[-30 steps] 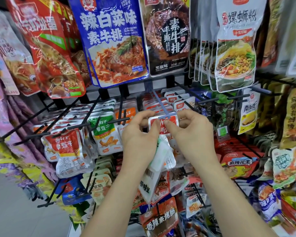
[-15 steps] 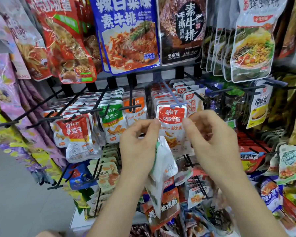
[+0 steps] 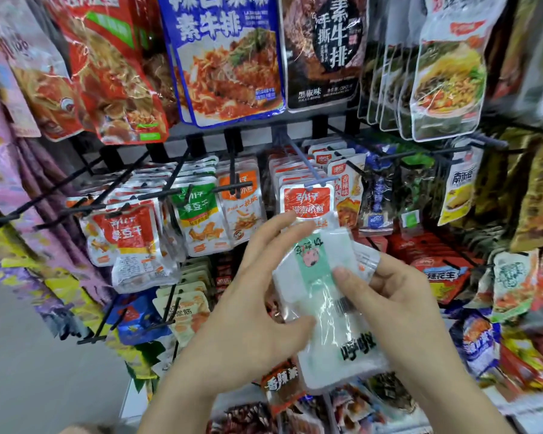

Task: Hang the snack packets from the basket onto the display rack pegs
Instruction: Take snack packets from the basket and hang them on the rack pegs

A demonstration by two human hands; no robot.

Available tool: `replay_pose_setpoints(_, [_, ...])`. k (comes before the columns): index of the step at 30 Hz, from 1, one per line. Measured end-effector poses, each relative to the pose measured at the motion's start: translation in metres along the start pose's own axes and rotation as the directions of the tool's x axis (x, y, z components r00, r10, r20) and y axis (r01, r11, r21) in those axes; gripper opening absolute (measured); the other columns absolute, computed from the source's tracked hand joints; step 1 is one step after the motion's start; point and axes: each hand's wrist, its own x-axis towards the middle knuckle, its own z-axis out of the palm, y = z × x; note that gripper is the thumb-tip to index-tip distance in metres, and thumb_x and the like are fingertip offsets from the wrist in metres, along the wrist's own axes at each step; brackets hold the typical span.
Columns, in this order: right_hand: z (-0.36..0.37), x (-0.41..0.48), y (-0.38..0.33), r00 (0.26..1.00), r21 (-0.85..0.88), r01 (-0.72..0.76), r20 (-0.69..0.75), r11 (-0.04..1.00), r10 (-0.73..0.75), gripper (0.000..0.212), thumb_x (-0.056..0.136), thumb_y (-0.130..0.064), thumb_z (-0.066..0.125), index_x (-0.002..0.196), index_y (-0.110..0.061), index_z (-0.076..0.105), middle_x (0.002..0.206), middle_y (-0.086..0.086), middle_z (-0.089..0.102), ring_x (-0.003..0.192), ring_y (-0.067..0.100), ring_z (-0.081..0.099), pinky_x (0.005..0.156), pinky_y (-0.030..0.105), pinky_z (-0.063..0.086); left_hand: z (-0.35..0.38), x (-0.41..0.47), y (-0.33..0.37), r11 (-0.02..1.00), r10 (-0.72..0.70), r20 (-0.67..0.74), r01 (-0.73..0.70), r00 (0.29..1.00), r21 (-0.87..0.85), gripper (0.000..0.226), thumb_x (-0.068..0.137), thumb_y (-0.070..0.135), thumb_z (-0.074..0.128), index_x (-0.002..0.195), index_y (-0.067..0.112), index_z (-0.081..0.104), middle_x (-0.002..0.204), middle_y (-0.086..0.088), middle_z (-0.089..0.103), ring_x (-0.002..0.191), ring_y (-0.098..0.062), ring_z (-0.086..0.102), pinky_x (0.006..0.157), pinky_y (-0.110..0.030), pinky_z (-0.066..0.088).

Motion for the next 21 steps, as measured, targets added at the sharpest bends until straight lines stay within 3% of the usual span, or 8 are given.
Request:
replay_pose_setpoints(2, [-0.003,-0.001,0.002,0.999,-0.003,-0.019,0.028,1.0,0.019,0.016,0.08,-0.018,0.066,0.093,-0.019,0.075,0.082,0.011,0.076,0.066,0.023,0.069,0.056,0.032,0.056,-0.003,-0.002,-0.004,0.981,0.013,-0.028,-0.008,1.0,0.195,0.079,0.074,0.005,0.078,0.135,0.045,0.048,0.143,0.033,0.032,0.136,0.007,0.032,0.103,-0.025,0.043])
replay_pose_setpoints(5, [-0.006,-0.001,0.002,0.997,0.009,-0.044,0.068,0.999,0.044,0.017,0.077,-0.026,0.065,0.088,-0.016,0.073,0.081,0.012,0.075,0.063,0.022,0.068,0.053,0.03,0.054,-0.002,-0.003,-0.009,0.943,0.132,-0.221,-0.054,0.966,0.327,0.041,0.074,0.038,0.08,0.113,0.039,0.068,0.123,0.028,0.058,0.115,0.011,0.052,0.097,-0.01,0.041])
replay_pose_setpoints(8, [-0.006,-0.002,0.007,0.991,-0.042,-0.06,0.117,0.997,0.064,0.029,0.087,-0.038,0.059,0.084,-0.01,0.069,0.075,0.014,0.07,0.061,0.017,0.063,0.054,0.026,0.05,0.002,-0.007,-0.016,0.826,0.276,-0.308,-0.06,0.91,0.561,0.032,0.093,0.052,0.051,0.086,0.03,0.073,0.076,0.019,0.067,0.076,0.007,0.061,0.064,-0.007,0.045])
replay_pose_setpoints(10, [-0.008,-0.002,0.014,0.98,-0.095,-0.074,0.179,0.993,0.09,0.043,0.093,-0.048,0.056,0.084,-0.008,0.066,0.074,0.011,0.067,0.065,0.015,0.06,0.061,0.026,0.047,0.002,-0.009,-0.021,0.771,0.291,-0.418,0.048,0.86,0.635,0.043,0.097,0.057,0.036,0.072,0.028,0.056,0.047,0.012,0.043,0.055,-0.007,0.051,0.045,-0.017,0.035])
replay_pose_setpoints(12, [-0.013,-0.001,0.016,0.975,-0.14,-0.079,0.194,0.987,0.105,0.043,0.093,-0.049,0.055,0.081,-0.01,0.067,0.074,0.012,0.065,0.068,0.015,0.059,0.066,0.027,0.045,0.002,-0.01,-0.016,0.848,0.21,-0.573,0.143,0.792,0.509,0.043,0.096,0.055,0.04,0.063,0.028,0.043,0.046,0.008,0.037,0.048,-0.009,0.04,0.043,-0.02,0.026])
replay_pose_setpoints(16, [-0.041,0.002,0.007,1.0,-0.292,-0.012,-0.019,0.956,0.007,0.025,0.088,-0.041,0.05,0.079,-0.036,0.073,0.073,-0.008,0.07,0.063,0.006,0.062,0.062,0.03,0.046,-0.002,-0.009,0.0,0.993,-0.047,-0.7,0.112,0.712,0.047,0.035,0.084,0.04,0.059,0.062,0.013,0.058,0.047,0.002,0.042,0.039,-0.005,0.035,0.039,-0.019,0.028])
replay_pose_setpoints(18, [-0.059,0.001,-0.002,0.977,-0.521,0.128,-0.08,0.844,-0.198,0.026,0.093,-0.034,0.049,0.104,-0.048,0.068,0.085,-0.01,0.072,0.063,0.003,0.063,0.058,0.027,0.049,0.002,-0.009,0.015,0.994,-0.105,-0.689,0.082,0.717,-0.066,0.019,0.081,0.028,0.065,0.065,0.019,0.065,0.046,-0.004,0.051,0.03,-0.009,0.042,0.034,-0.017,0.033])
replay_pose_setpoints(21, [-0.065,-0.007,-0.014,0.905,-0.768,0.327,0.085,0.551,-0.418,0.049,0.1,-0.002,0.041,0.121,-0.042,0.061,0.063,-0.016,0.058,0.051,-0.001,0.051,0.045,0.009,0.032,0.023,-0.007,0.029,0.98,-0.148,-0.625,0.03,0.766,-0.195,0.016,0.079,0.022,0.067,0.072,0.036,0.064,0.065,-0.005,0.063,0.031,-0.018,0.053,0.033,-0.025,0.043])
